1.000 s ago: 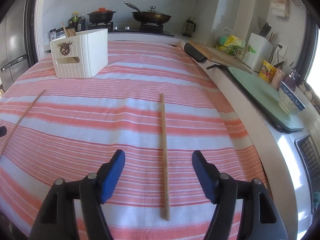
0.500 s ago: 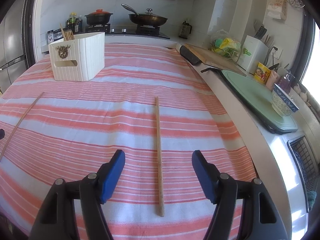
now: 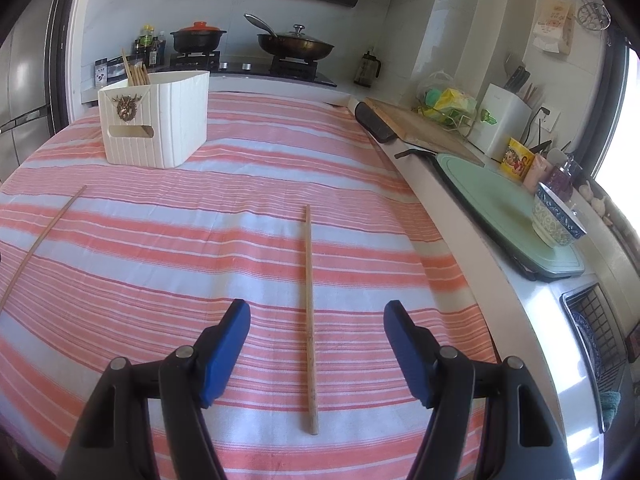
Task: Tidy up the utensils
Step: 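Lower the left gripper onto the lone chopstick and close on it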
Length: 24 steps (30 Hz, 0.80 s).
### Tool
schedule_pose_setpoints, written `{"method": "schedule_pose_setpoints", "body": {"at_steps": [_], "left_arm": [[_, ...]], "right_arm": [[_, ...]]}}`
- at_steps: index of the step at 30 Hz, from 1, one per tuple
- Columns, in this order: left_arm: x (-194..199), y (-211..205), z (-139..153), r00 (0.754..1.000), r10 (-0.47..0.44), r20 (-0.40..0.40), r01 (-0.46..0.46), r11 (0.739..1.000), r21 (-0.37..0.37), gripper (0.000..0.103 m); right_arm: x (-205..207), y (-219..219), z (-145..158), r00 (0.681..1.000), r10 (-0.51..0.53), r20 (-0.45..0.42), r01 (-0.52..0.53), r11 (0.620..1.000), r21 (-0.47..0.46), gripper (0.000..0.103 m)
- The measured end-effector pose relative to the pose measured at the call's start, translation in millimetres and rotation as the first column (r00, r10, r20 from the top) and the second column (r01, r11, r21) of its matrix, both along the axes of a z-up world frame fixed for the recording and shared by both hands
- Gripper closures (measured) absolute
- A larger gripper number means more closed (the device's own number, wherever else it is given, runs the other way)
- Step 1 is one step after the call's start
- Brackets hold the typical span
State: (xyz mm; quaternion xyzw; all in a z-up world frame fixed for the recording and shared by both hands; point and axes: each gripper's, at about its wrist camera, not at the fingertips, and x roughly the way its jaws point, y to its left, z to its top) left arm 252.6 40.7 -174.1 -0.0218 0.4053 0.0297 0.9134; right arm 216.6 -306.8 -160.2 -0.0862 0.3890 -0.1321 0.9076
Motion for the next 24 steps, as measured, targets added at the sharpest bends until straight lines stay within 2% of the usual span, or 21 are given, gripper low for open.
{"method": "schedule_pose_setpoints", "body": {"at_steps": [4, 11, 19, 24], "left_arm": [[-2.1, 4.1, 1.6, 0.999, 0.036, 0.028, -0.036, 0.999, 0.011, 0.007], [-1.8, 11.9, 5.6, 0.995, 0.082, 0.055, -0.084, 0.996, 0.031, 0.007], [1.1, 17.7, 4.8, 0.996, 0.081, 0.034, -0.081, 0.997, -0.002, 0.007], [2.2, 16.1, 1.3, 0.997, 0.076, 0.016, -0.076, 0.997, 0.005, 0.007]], "right_arm": [[-0.7, 0.6, 0.6, 1.0, 0.001, 0.001, -0.001, 1.0, -0.003, 0.032], [-2.7, -1.2, 5.0, 1.0, 0.0, 0.016, 0.001, 1.0, -0.014, 0.032], [-1.7, -1.7, 7.1, 1.0, -0.001, 0.02, 0.001, 1.0, -0.014, 0.032], [-1.6, -1.4, 6.8, 1.0, -0.001, 0.02, 0.002, 1.0, -0.014, 0.032]]}}
